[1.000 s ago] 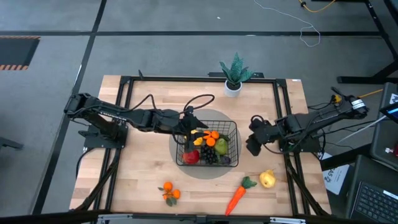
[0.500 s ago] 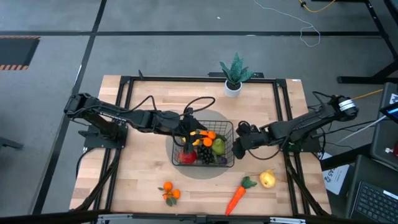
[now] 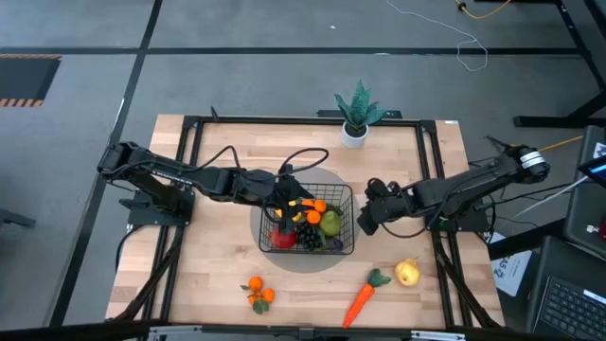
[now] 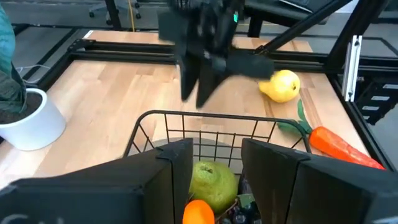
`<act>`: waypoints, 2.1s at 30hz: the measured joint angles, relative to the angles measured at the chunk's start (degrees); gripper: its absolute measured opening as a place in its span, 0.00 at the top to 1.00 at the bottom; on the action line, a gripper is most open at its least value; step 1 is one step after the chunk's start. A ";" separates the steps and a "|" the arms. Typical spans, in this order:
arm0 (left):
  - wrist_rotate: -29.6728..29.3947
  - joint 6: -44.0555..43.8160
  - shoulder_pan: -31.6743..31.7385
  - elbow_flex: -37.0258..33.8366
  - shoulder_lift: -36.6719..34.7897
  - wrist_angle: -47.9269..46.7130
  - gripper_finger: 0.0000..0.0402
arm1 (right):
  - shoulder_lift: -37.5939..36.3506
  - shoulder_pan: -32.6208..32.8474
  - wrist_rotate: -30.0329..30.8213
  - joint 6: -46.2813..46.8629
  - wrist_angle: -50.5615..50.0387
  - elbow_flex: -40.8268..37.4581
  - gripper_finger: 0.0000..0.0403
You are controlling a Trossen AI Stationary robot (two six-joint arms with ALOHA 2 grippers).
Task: Build produce basket
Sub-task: Put the yellow pear into the black wire basket
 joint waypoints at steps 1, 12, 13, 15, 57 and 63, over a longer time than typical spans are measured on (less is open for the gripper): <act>0.04 0.00 -0.02 0.00 0.02 -0.41 0.69 | -0.48 0.00 -0.06 0.00 -2.09 1.41 0.64; 0.06 -0.17 0.00 0.00 0.02 -4.95 0.69 | -1.47 8.86 -31.05 6.06 -9.95 9.85 0.64; 0.05 -0.17 0.00 0.00 0.00 -5.21 0.69 | -1.45 10.61 -29.82 8.44 -10.04 9.75 0.64; 0.06 -0.14 0.00 0.00 0.01 -5.43 0.69 | -1.45 14.26 -28.45 14.19 -10.51 9.01 0.64; -0.15 0.02 -0.02 0.00 0.00 -5.28 0.69 | 21.35 32.13 -15.91 53.86 -10.27 4.34 0.64; -0.17 0.02 -0.02 0.00 -0.01 -5.28 0.69 | 21.11 28.32 -2.75 48.73 -9.84 4.34 0.64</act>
